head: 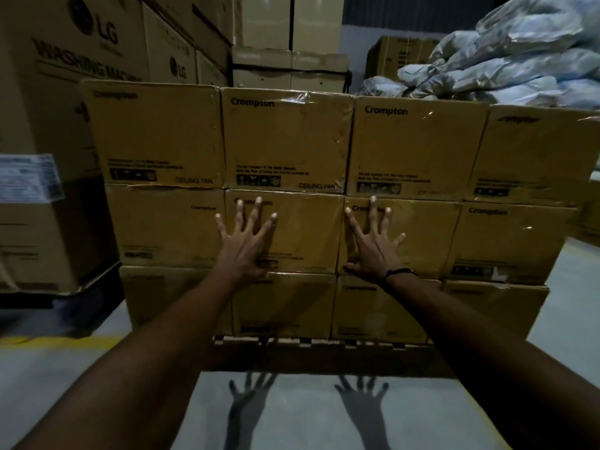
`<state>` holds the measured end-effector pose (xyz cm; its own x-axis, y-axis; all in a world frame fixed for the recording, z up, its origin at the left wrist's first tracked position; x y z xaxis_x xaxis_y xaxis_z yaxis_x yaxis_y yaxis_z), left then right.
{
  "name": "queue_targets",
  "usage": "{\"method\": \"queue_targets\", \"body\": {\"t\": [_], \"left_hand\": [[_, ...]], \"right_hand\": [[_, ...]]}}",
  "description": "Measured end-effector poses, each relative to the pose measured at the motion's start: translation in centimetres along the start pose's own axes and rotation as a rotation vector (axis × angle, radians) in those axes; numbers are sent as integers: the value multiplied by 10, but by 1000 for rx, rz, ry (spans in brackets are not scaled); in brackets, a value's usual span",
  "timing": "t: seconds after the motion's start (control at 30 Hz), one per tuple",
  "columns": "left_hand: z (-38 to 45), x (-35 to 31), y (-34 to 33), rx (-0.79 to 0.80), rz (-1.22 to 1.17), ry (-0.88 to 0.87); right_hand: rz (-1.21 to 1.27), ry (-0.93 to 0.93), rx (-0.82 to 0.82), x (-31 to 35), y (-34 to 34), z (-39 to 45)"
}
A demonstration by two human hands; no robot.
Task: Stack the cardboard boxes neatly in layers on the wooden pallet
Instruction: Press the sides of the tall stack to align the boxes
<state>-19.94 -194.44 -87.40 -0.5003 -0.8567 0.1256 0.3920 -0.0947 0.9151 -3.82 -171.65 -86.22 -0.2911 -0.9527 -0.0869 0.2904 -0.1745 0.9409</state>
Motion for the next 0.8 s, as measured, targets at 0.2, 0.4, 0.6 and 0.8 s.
{"method": "queue_targets", "body": {"t": [0.2, 0.4, 0.6, 0.8], "left_hand": [[-5, 41, -34, 8, -50, 8], [1, 47, -49, -172, -69, -5], [3, 52, -60, -291, -22, -7], [3, 48, -61, -254, -22, 42]], "right_hand": [[10, -41, -95, 10, -22, 9], [-21, -44, -173, 8, -34, 14], [-65, -26, -212, 4, -41, 13], [-55, -13, -202, 6, -39, 11]]}}
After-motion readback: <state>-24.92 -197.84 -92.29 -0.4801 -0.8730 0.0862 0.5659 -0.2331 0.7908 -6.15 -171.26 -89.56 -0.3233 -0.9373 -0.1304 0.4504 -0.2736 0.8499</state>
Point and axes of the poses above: each hand's wrist, its own z-axis towards the middle knuckle, its own y-axis out of the back of the hand, x = y × z, the point moved 7 cm from there along z, towards the middle knuckle, and after that the axes turned 11 degrees about y, right-handed, at the moved point
